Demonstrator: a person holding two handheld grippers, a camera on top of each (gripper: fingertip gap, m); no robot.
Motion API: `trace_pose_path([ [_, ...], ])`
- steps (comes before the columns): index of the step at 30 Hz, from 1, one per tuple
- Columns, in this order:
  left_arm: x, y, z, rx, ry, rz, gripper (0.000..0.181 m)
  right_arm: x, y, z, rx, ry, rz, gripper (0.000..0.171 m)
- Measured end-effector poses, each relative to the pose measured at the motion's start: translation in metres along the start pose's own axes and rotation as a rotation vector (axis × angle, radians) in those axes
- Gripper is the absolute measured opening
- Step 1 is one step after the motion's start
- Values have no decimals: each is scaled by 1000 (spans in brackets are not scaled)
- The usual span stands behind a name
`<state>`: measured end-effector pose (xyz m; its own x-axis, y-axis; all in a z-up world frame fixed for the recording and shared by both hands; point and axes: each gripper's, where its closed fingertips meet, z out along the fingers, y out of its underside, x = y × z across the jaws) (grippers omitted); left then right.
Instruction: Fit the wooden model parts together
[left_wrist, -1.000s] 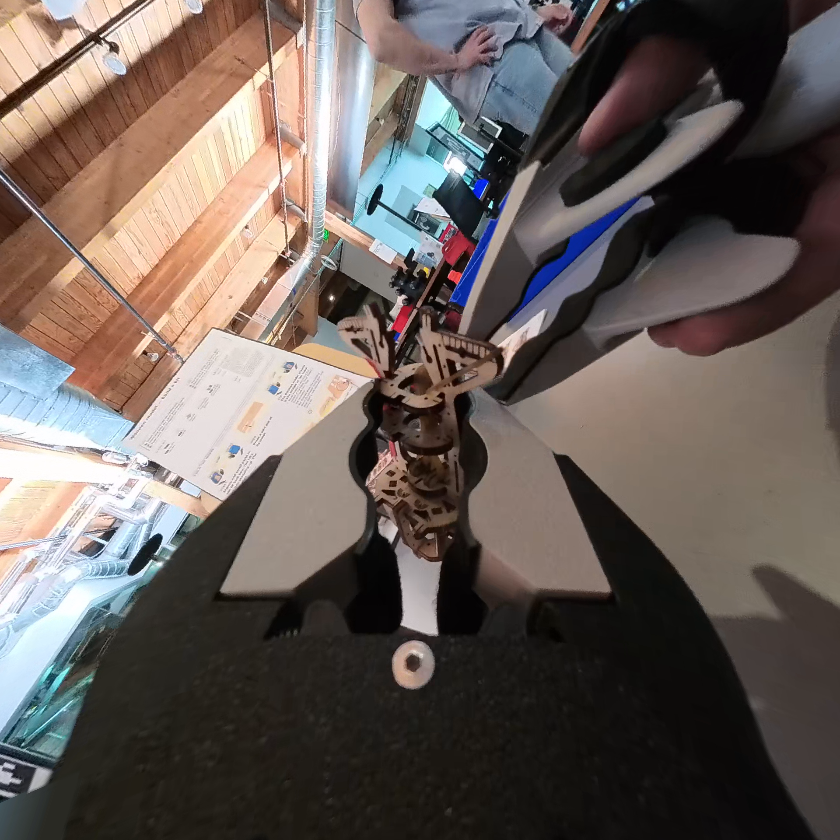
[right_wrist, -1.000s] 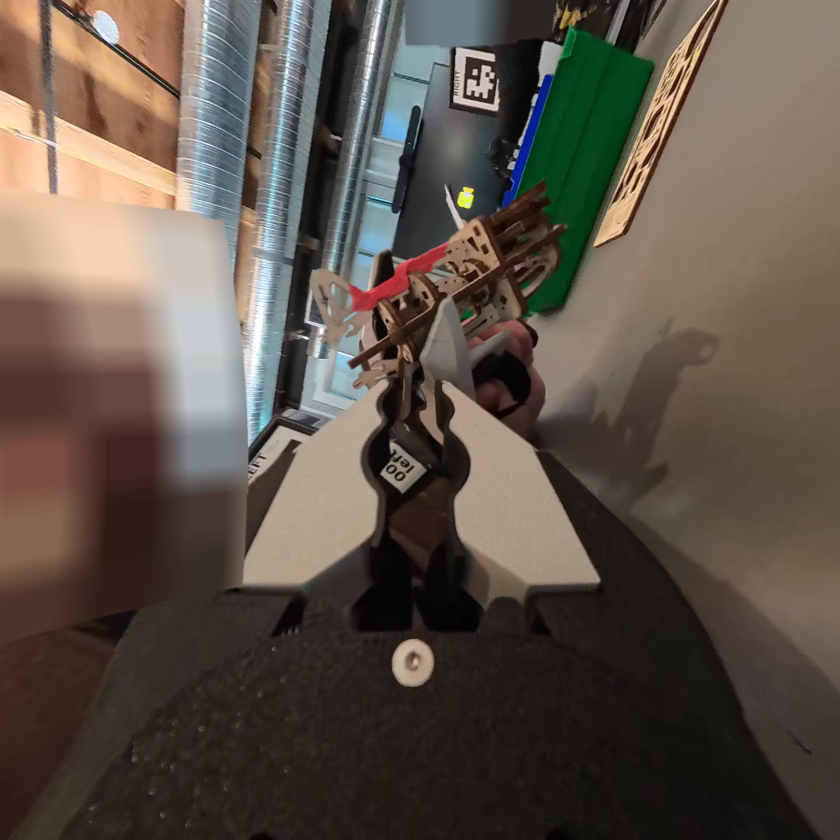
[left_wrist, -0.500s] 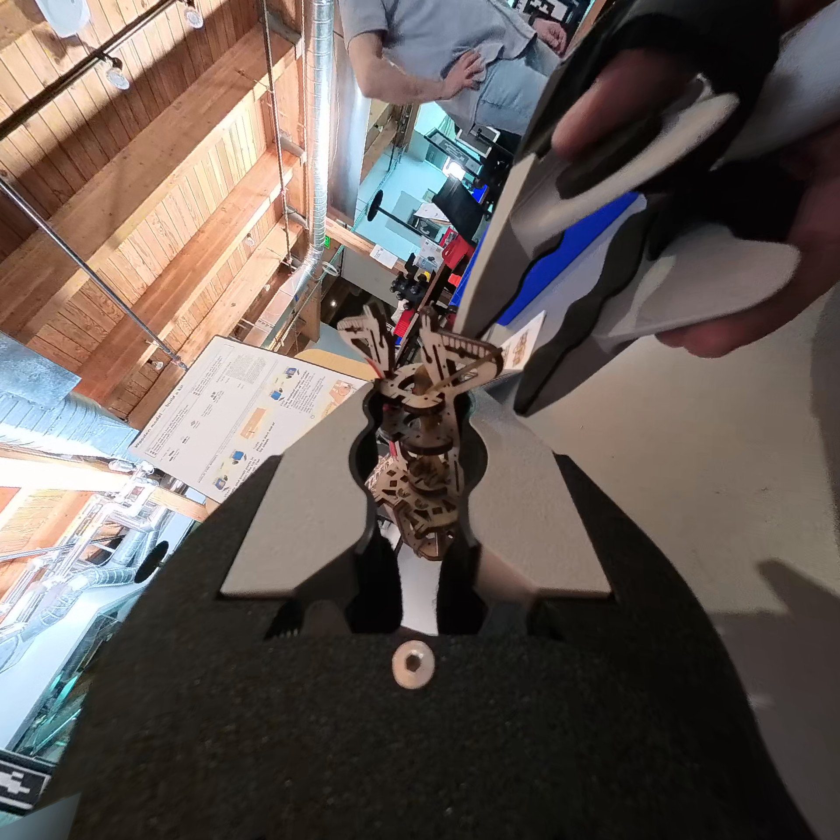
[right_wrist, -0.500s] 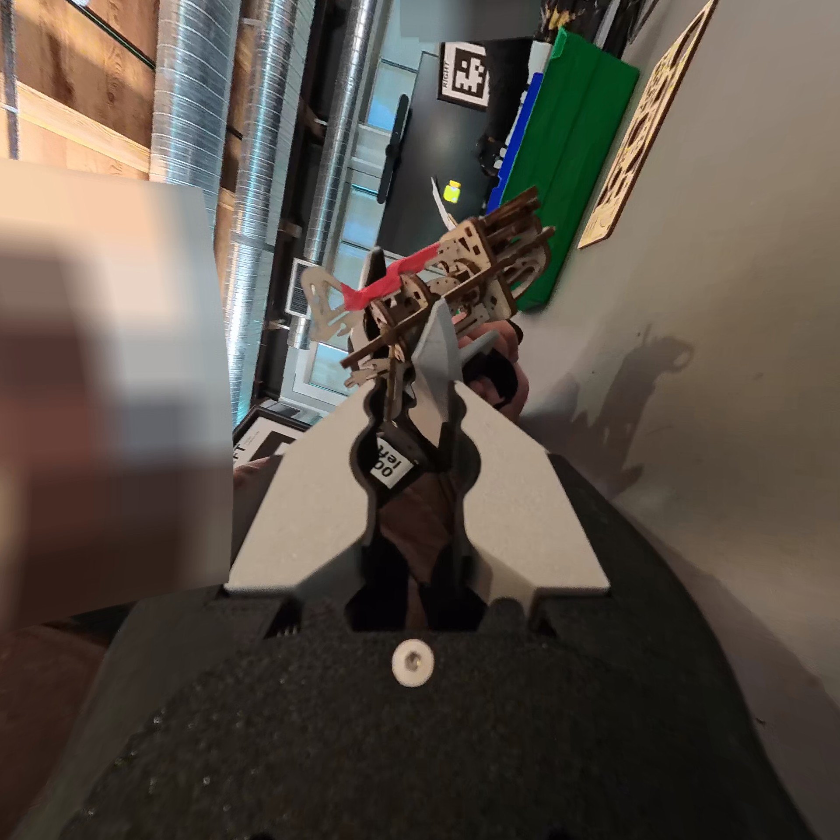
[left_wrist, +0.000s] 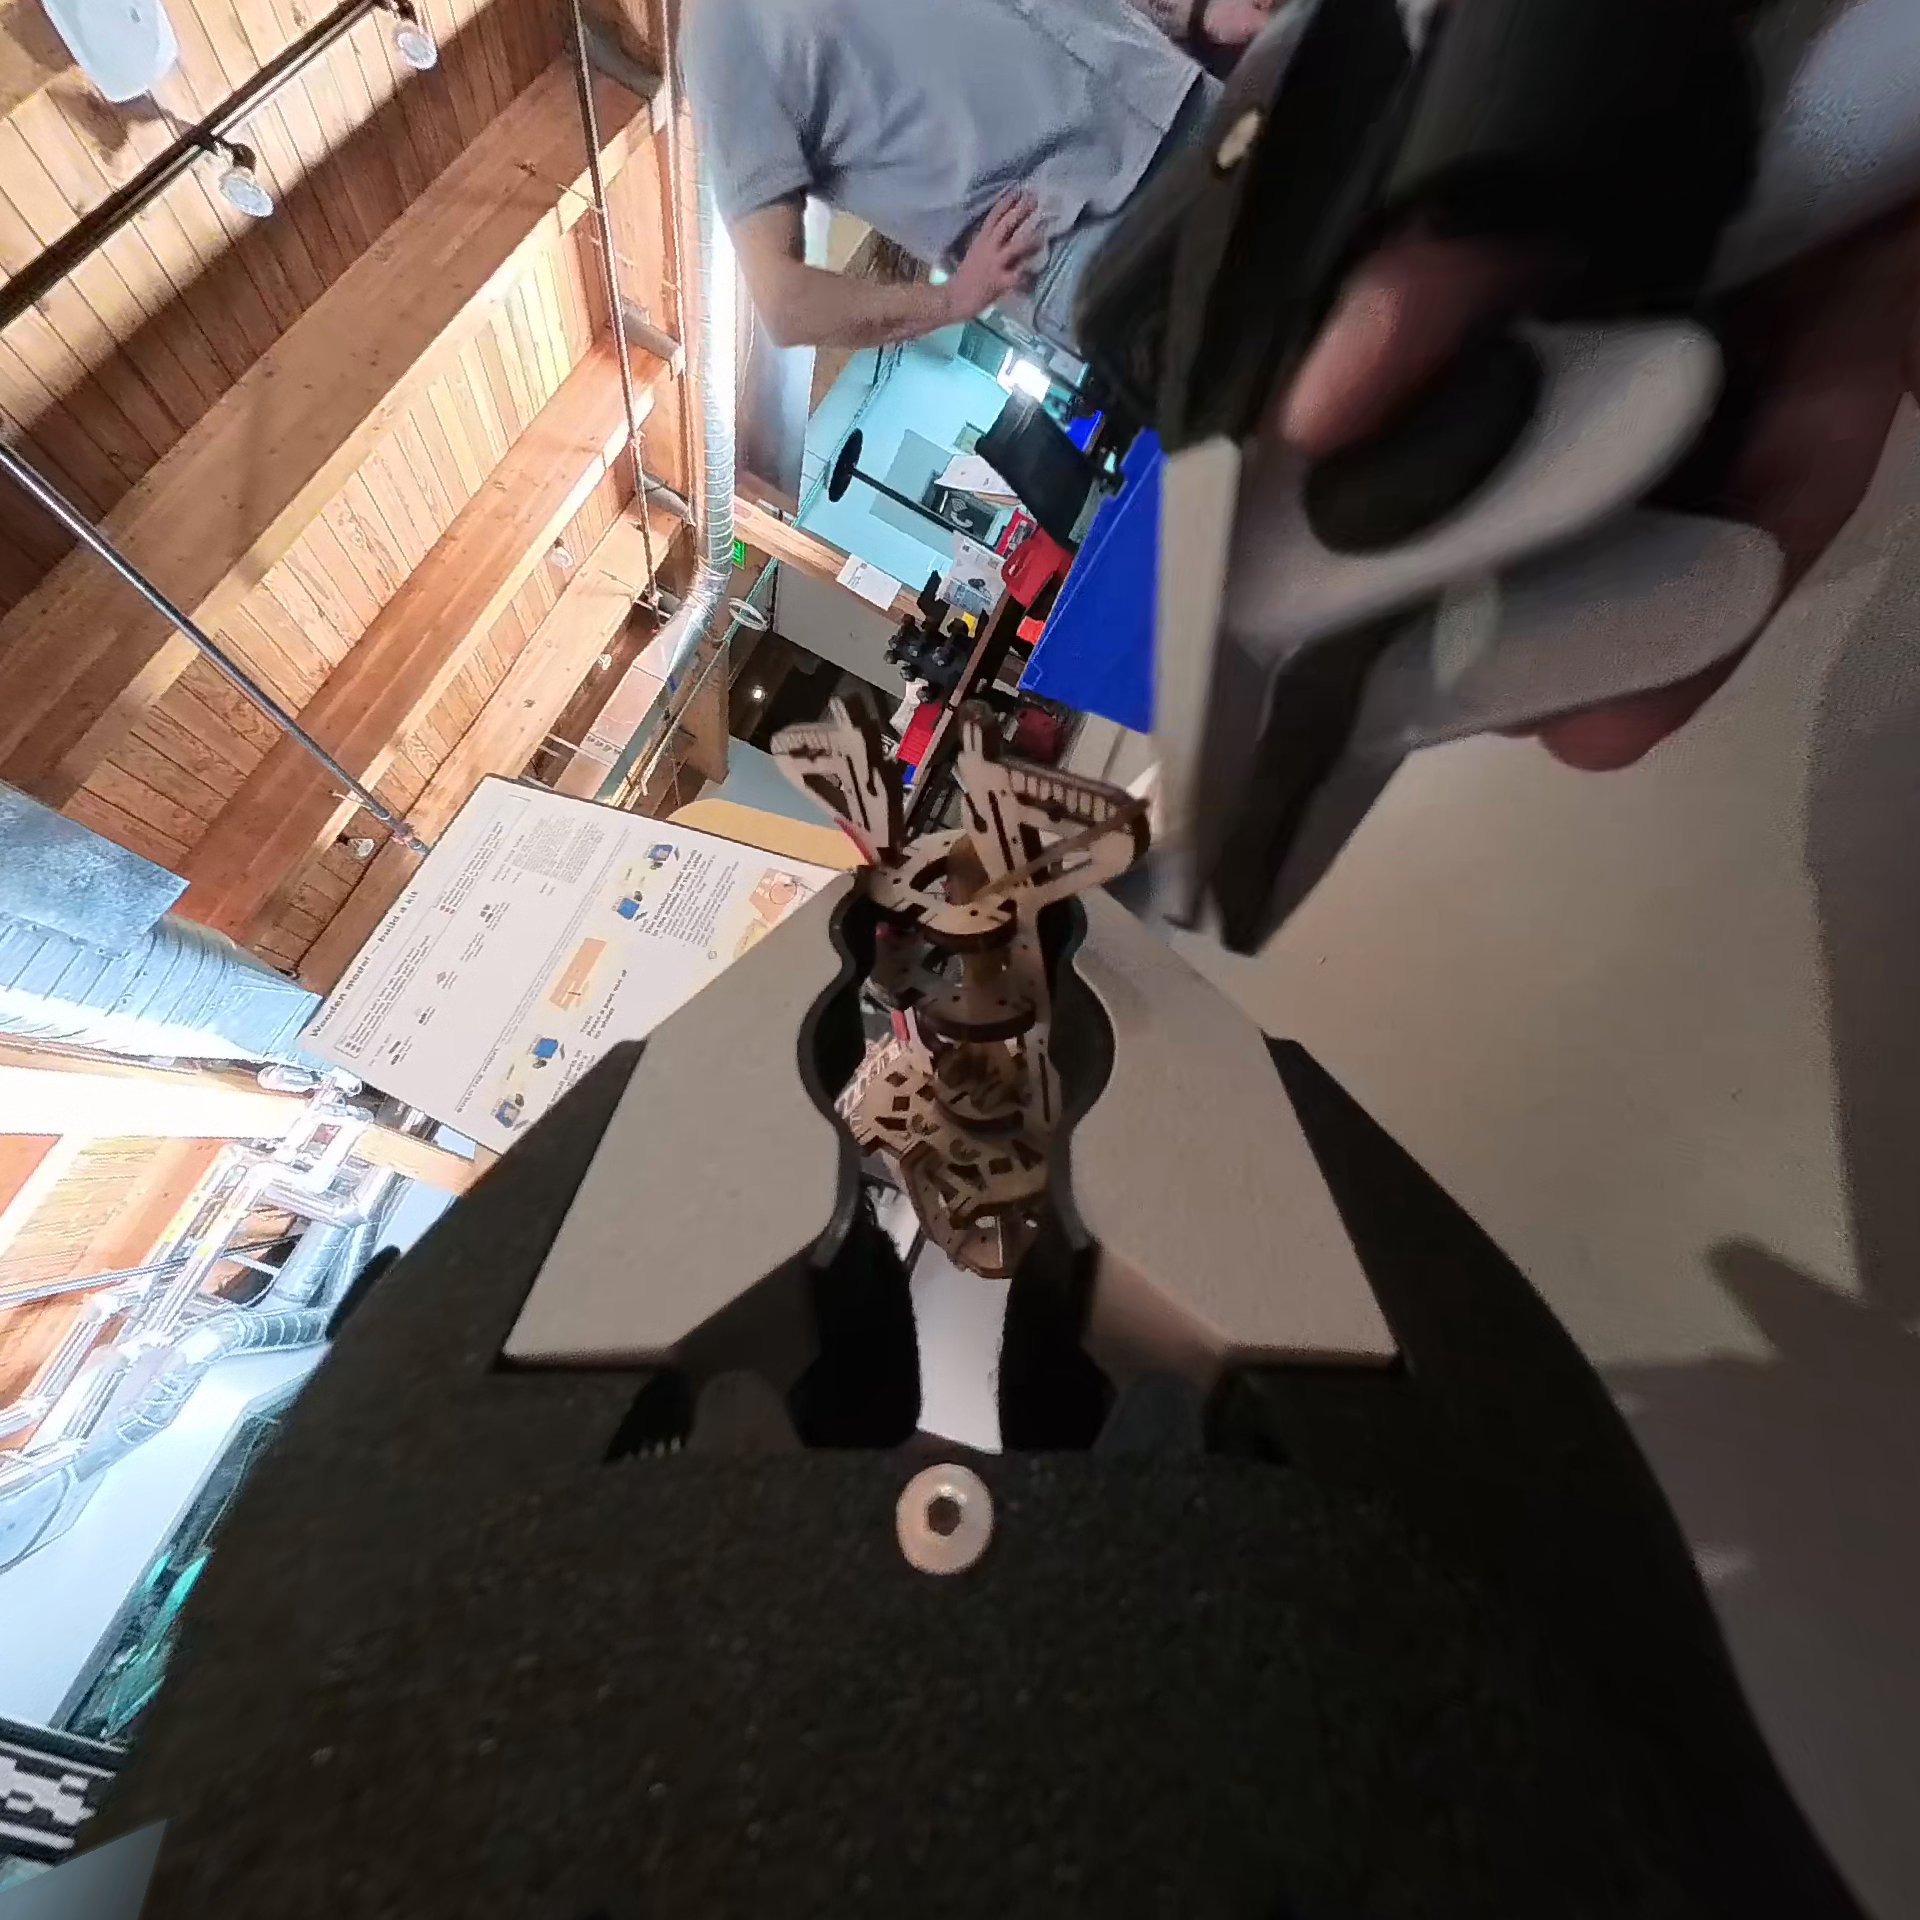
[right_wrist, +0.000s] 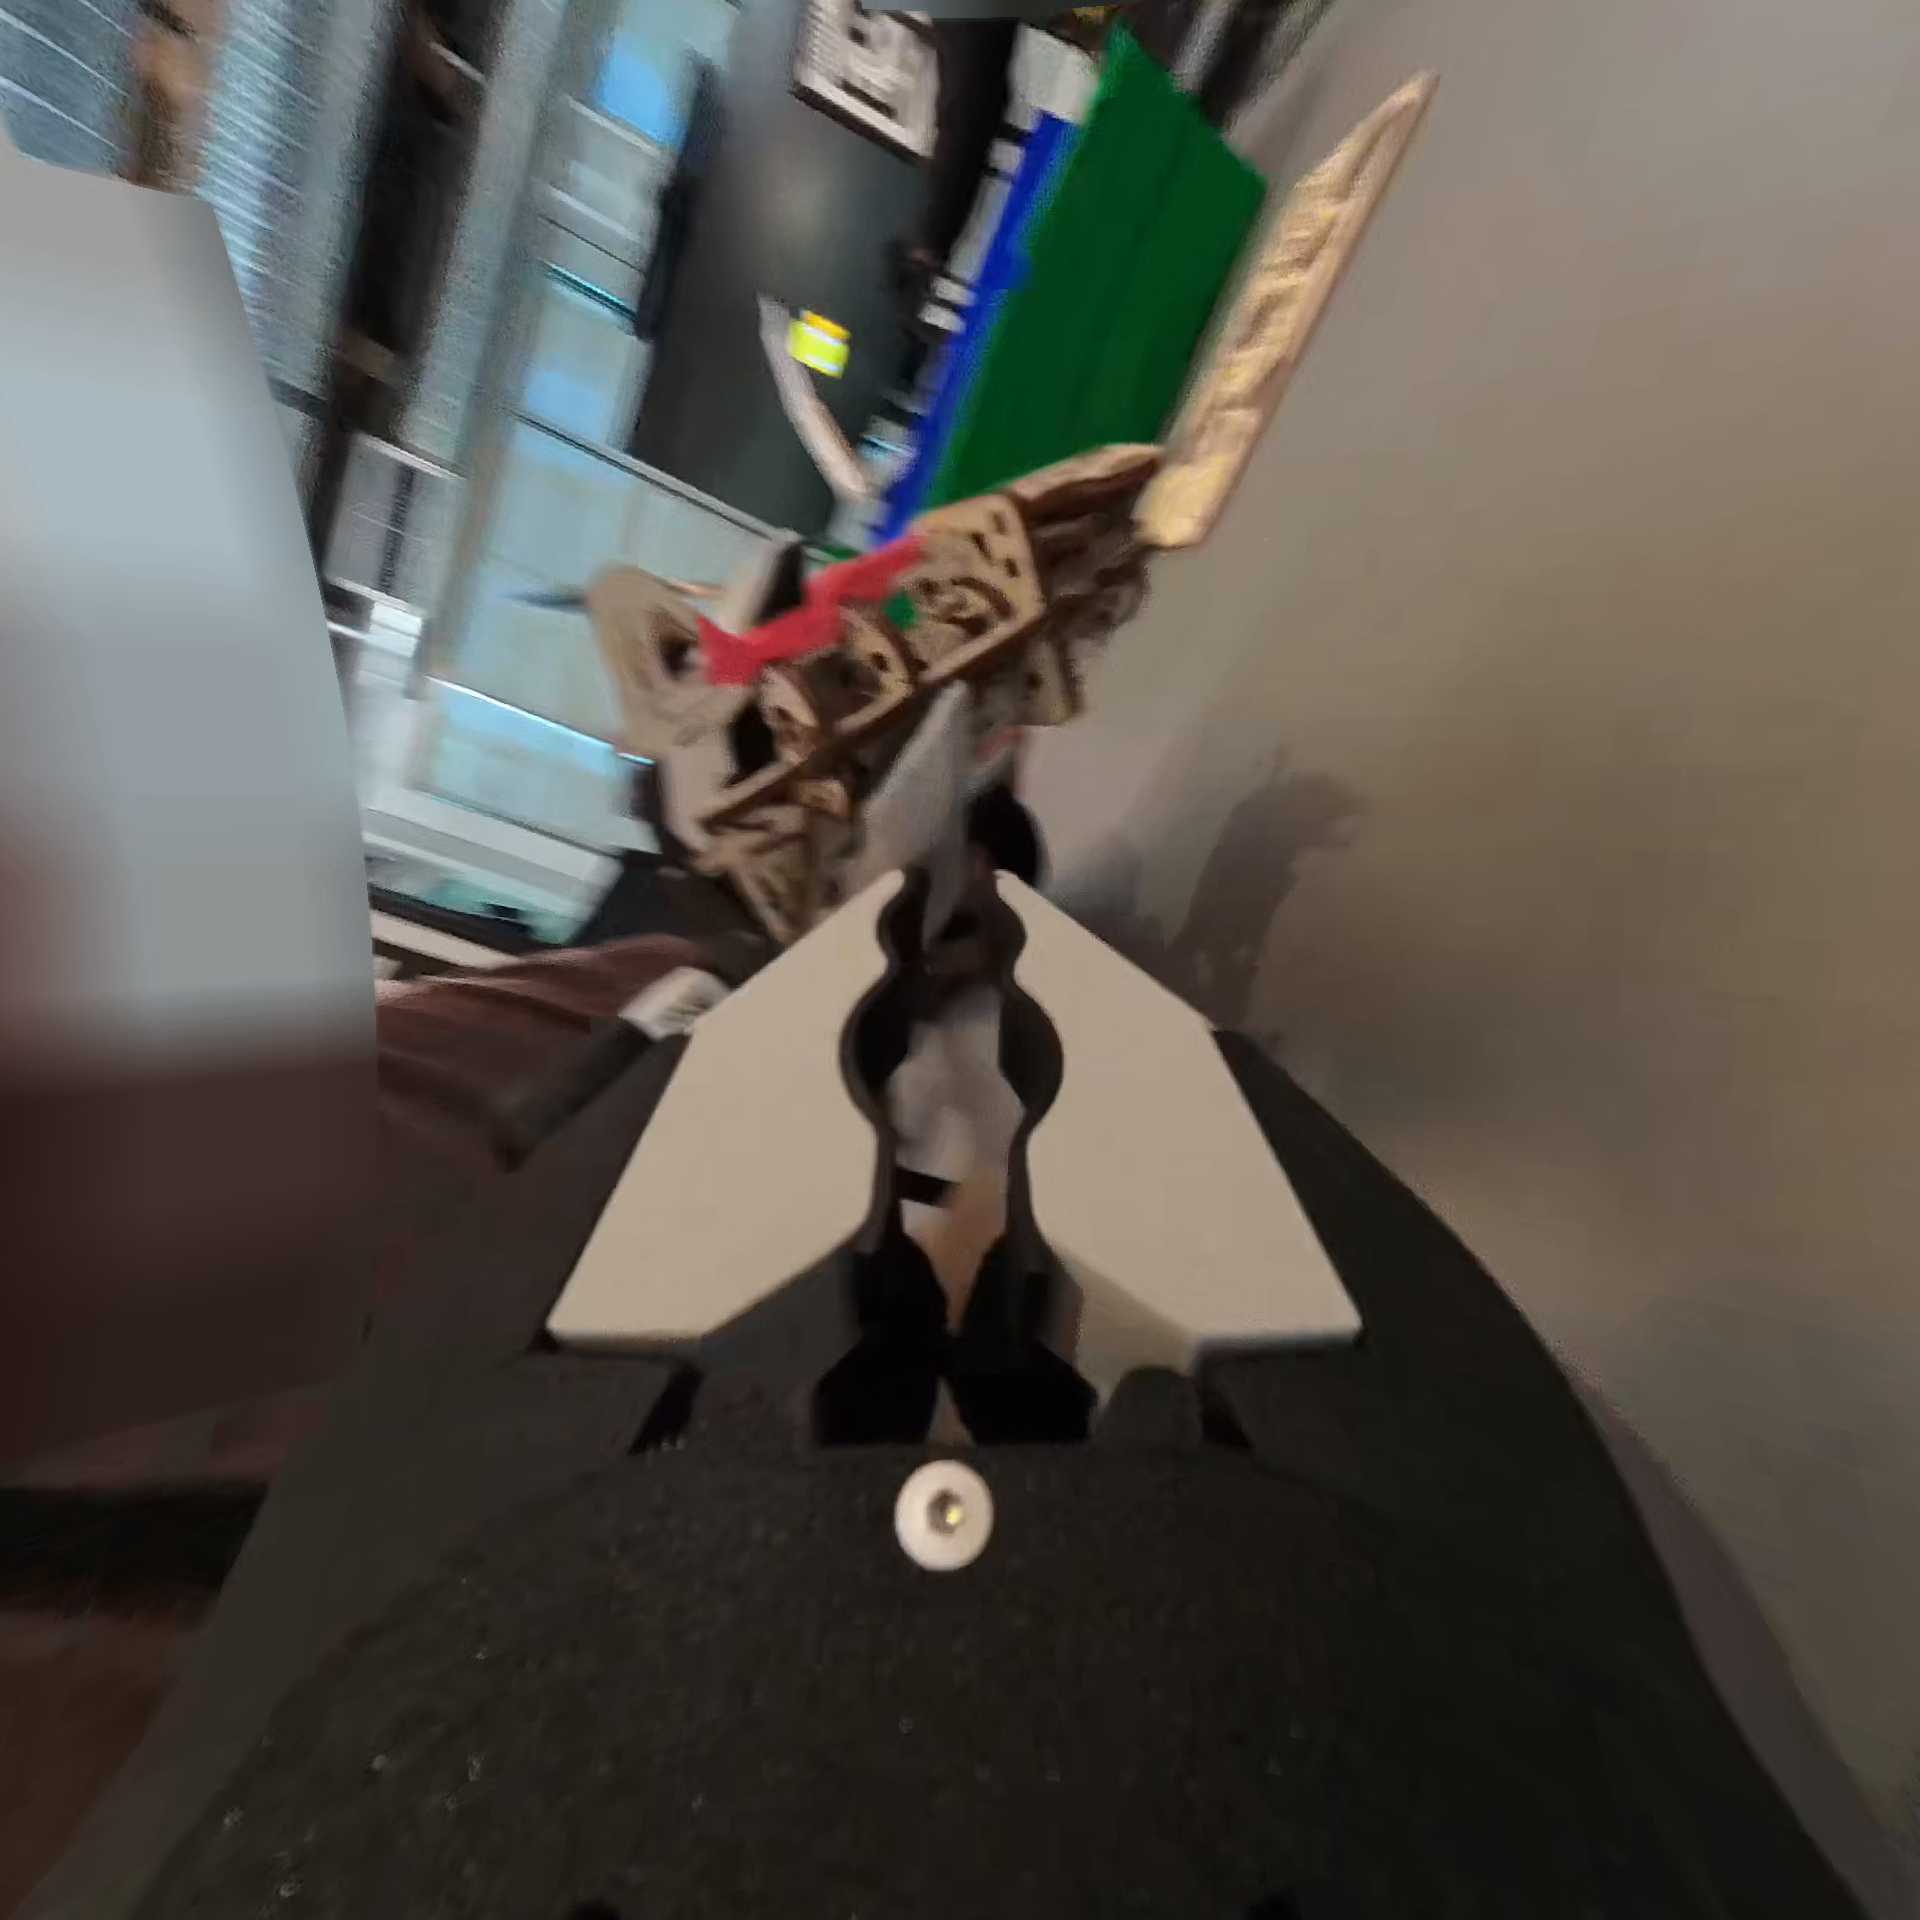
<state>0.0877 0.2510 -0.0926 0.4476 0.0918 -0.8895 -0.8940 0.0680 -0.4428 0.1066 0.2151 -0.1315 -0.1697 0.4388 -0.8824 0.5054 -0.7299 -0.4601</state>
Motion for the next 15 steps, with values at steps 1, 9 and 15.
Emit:
trace_pose_path([
  [1,-1,-1,0,-1,-2,-3,29,5,2,0,-20,70,-67,13],
  [9,17,1,1,36,271,-390,29,-16,-14,-27,-65,188,-683,11],
  [15,13,-42,-18,277,663,-997,29,-68,-12,-12,-83,110,-1099,38],
])
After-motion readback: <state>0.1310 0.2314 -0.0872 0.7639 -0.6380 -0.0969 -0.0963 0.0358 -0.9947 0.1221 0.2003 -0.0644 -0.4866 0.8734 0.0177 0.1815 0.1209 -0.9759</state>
